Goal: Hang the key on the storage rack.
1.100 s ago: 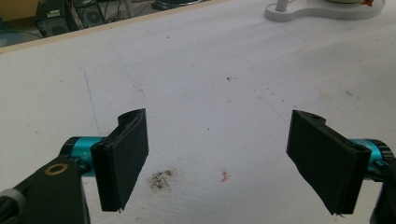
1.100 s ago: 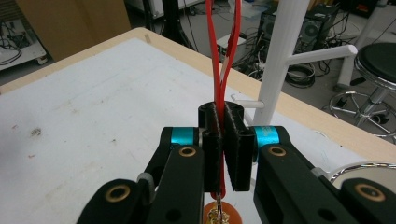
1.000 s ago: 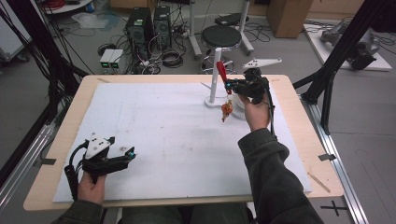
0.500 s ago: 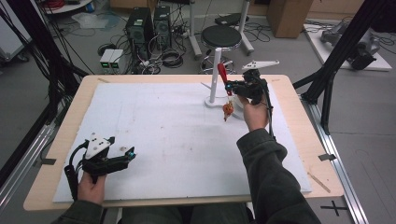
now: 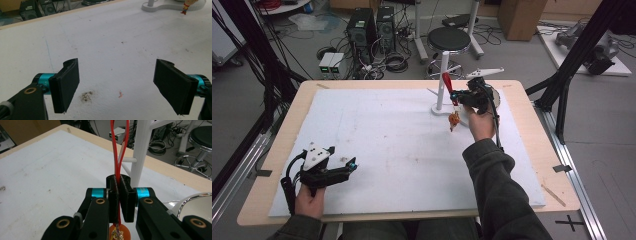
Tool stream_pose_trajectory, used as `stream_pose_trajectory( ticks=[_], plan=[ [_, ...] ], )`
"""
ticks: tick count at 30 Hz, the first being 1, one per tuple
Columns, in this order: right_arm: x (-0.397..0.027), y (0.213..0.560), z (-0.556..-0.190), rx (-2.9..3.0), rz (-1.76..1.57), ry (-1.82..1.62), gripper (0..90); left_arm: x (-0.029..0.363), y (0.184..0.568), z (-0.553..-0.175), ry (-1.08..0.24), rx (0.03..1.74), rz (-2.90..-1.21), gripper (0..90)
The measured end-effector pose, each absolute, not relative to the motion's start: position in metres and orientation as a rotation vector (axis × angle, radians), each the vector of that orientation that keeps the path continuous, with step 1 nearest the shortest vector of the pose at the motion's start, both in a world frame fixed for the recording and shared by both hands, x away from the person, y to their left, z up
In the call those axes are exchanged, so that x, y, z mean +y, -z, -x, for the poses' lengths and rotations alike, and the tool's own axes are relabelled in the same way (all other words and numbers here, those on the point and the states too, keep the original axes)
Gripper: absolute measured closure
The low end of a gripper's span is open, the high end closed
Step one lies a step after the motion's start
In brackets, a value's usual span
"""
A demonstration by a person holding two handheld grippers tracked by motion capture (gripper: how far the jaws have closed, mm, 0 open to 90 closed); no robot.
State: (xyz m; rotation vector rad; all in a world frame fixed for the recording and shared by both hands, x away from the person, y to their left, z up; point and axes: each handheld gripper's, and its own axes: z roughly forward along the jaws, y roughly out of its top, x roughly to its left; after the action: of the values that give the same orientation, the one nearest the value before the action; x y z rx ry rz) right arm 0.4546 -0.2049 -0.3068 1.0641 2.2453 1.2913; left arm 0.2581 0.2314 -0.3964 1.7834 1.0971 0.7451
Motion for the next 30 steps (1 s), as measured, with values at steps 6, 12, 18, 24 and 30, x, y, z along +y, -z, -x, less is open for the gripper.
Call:
stream_pose_trajectory(
  ticks=[6, 12, 18, 24, 30],
  plan=[
    [-0.201, 0.311, -0.458, 2.265, -1.072, -1.265, 86.0, 0.231, 0.396, -0.258, -0.746, 1.096, -1.782, 21.3],
    [-0.197, 0.315, -0.460, 2.280, -1.080, -1.238, 86.1, 0.232, 0.396, -0.258, -0.744, 1.095, -1.781, 21.3],
    [-0.194, 0.317, -0.461, 2.290, -1.083, -1.226, 86.0, 0.231, 0.396, -0.258, -0.743, 1.098, -1.778, 21.3],
    [-0.193, 0.319, -0.462, 2.302, -1.093, -1.207, 86.0, 0.231, 0.396, -0.258, -0.743, 1.094, -1.781, 21.3],
    [-0.193, 0.322, -0.465, 2.311, -1.108, -1.190, 86.0, 0.231, 0.396, -0.258, -0.744, 1.095, -1.782, 21.3]
  ],
)
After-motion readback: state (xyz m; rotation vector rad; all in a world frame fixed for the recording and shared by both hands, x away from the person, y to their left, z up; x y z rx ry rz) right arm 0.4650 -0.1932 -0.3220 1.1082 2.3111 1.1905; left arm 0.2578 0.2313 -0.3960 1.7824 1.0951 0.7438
